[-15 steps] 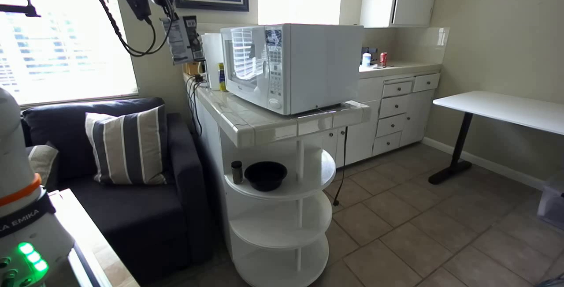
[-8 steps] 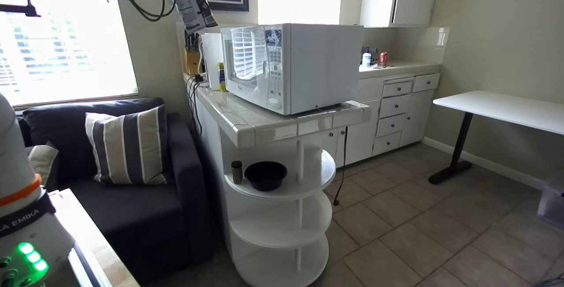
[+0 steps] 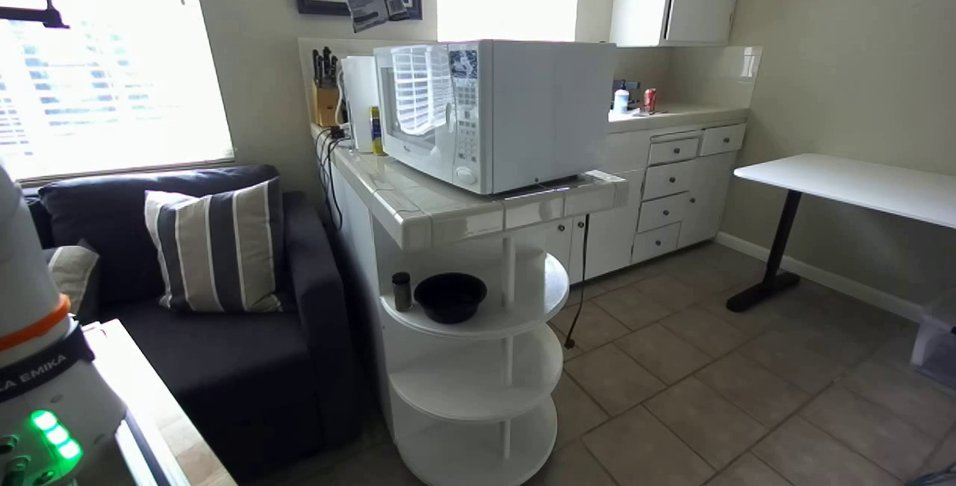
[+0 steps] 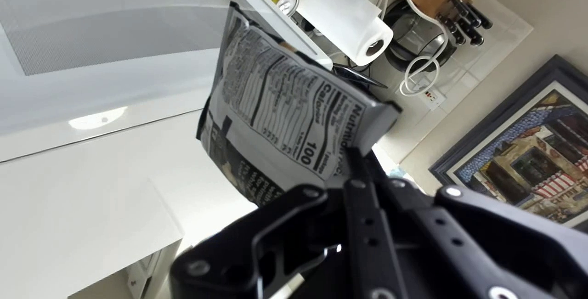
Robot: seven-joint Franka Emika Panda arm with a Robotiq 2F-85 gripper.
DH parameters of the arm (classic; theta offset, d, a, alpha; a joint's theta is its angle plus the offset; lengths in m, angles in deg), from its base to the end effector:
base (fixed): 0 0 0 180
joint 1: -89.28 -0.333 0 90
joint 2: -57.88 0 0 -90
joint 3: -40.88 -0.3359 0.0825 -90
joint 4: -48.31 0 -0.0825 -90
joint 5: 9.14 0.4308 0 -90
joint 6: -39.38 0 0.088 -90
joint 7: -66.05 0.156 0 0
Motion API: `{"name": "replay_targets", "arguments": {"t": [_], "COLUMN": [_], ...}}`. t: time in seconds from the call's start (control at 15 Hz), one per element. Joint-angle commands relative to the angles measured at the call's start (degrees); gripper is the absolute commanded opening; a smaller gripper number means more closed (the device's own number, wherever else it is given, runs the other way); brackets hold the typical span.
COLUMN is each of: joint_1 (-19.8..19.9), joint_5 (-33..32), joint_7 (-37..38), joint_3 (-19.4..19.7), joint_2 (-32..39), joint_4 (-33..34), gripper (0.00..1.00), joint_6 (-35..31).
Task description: Put the black packet on top of the microwave.
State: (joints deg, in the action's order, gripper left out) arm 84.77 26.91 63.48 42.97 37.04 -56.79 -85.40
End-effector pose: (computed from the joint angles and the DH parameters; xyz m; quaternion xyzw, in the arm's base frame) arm 0.5425 0.0647 0.7553 -0.8928 0.0399 -0.3287 0.3053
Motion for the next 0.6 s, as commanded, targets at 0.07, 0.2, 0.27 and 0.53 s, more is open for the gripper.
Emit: {"name": "replay_targets", "arguments": {"t": [0.07, 0.2, 0.27, 0.53], "joint_1": [0.00, -0.05, -0.05, -0.06], "joint_5": [-0.08, -0.10, -0.12, 0.23], "joint_7": [0.07, 0.07, 0.07, -0.59], "joint_3": [0.21, 0.02, 0.01, 0.12], "joint_2": [1.48, 1.82, 1.81, 2.42], "joint_4": [1.65, 1.91, 1.92, 2.44], "gripper": [0.01, 0.01, 0.01, 0.00], "joint_6": [0.57, 0.57, 0.57, -0.78]}}
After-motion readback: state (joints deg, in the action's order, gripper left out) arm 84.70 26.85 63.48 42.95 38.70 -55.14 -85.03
